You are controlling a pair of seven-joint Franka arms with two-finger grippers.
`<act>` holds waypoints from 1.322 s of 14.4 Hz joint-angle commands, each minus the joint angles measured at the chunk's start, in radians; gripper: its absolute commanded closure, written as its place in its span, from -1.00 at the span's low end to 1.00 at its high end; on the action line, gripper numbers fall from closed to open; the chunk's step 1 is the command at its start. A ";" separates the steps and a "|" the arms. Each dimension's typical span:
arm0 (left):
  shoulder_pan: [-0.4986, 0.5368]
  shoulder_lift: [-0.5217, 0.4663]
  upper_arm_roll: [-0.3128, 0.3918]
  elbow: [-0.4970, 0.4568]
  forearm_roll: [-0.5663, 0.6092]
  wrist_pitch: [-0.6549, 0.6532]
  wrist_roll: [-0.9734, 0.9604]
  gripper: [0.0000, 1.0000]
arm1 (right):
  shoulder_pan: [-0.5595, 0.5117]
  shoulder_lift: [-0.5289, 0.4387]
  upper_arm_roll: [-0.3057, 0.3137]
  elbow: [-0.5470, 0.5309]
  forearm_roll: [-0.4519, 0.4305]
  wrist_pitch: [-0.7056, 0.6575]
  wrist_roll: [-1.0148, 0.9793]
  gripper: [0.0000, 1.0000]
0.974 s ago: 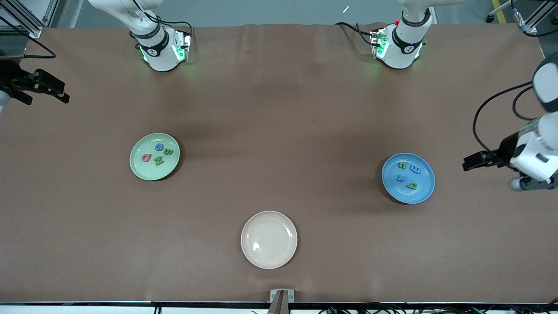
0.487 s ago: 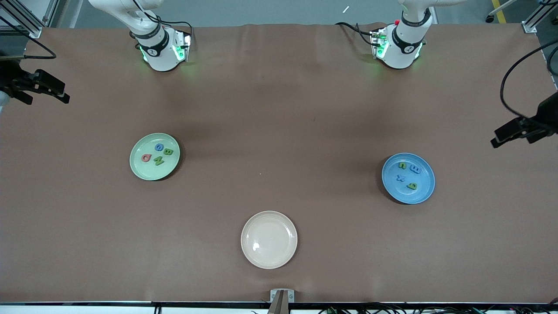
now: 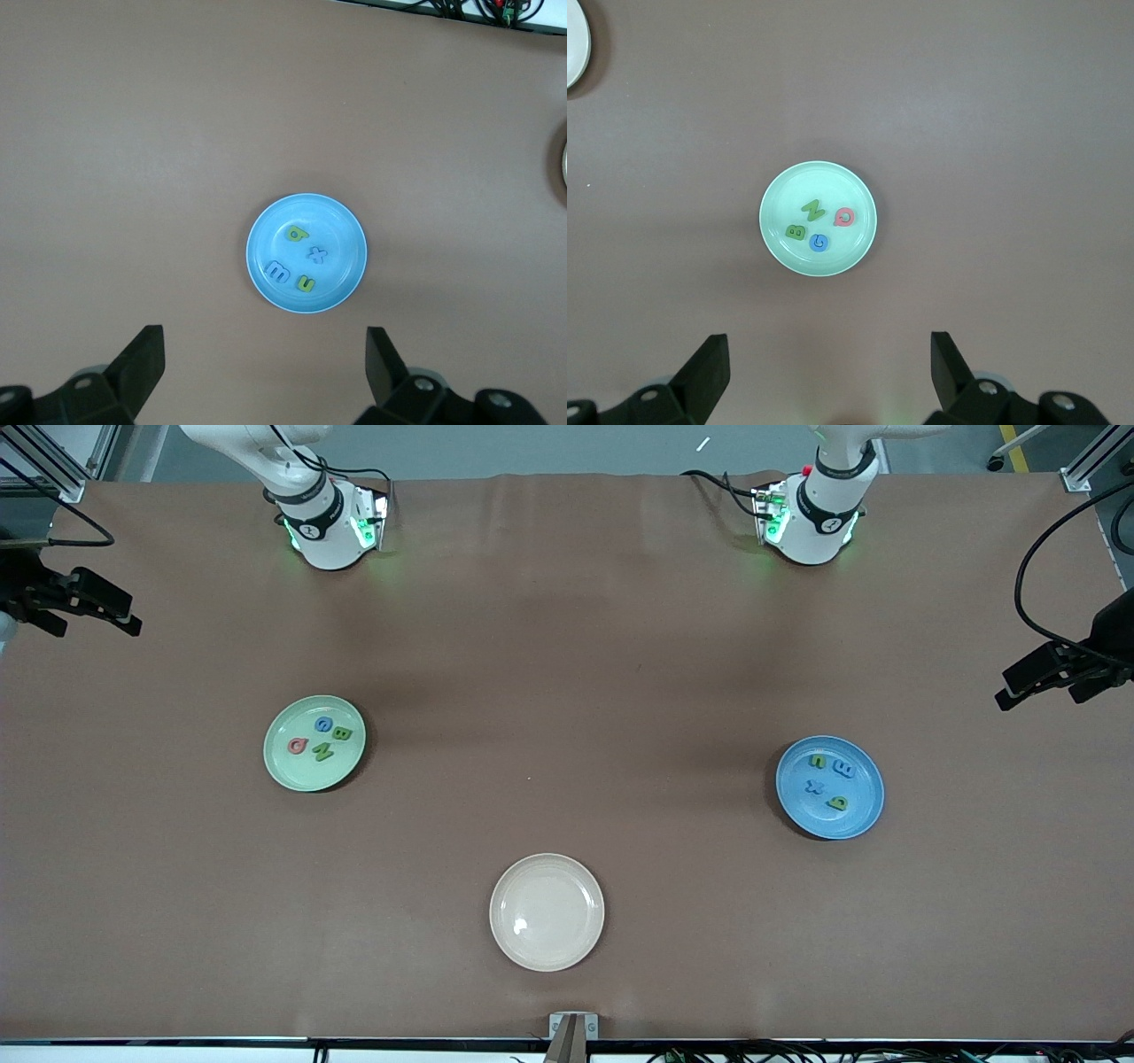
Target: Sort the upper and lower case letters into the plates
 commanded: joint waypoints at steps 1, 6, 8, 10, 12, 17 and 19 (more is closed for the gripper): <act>0.003 -0.006 0.012 -0.014 -0.015 0.011 0.015 -1.00 | 0.007 -0.036 -0.001 -0.034 -0.007 0.008 0.021 -1.00; 0.004 -0.018 0.009 -0.006 -0.003 0.009 0.015 -1.00 | 0.007 -0.034 -0.001 -0.035 -0.007 0.008 0.021 -1.00; 0.001 -0.036 -0.012 -0.008 -0.003 -0.036 0.015 -1.00 | 0.007 -0.036 -0.001 -0.035 -0.007 0.007 0.021 -1.00; 0.003 -0.040 -0.032 0.023 -0.003 -0.055 0.008 -1.00 | 0.004 -0.034 -0.001 -0.035 -0.007 0.008 0.021 -1.00; 0.001 -0.041 -0.037 0.060 -0.001 -0.113 0.009 -1.00 | 0.006 -0.034 -0.001 -0.035 -0.007 0.008 0.021 -1.00; 0.001 -0.040 -0.035 0.103 0.003 -0.207 0.012 -1.00 | 0.004 -0.036 -0.001 -0.037 -0.007 0.010 0.019 -1.00; 0.003 -0.041 -0.035 0.103 0.025 -0.208 0.041 -1.00 | 0.003 -0.034 -0.001 -0.037 -0.007 0.010 0.019 -1.00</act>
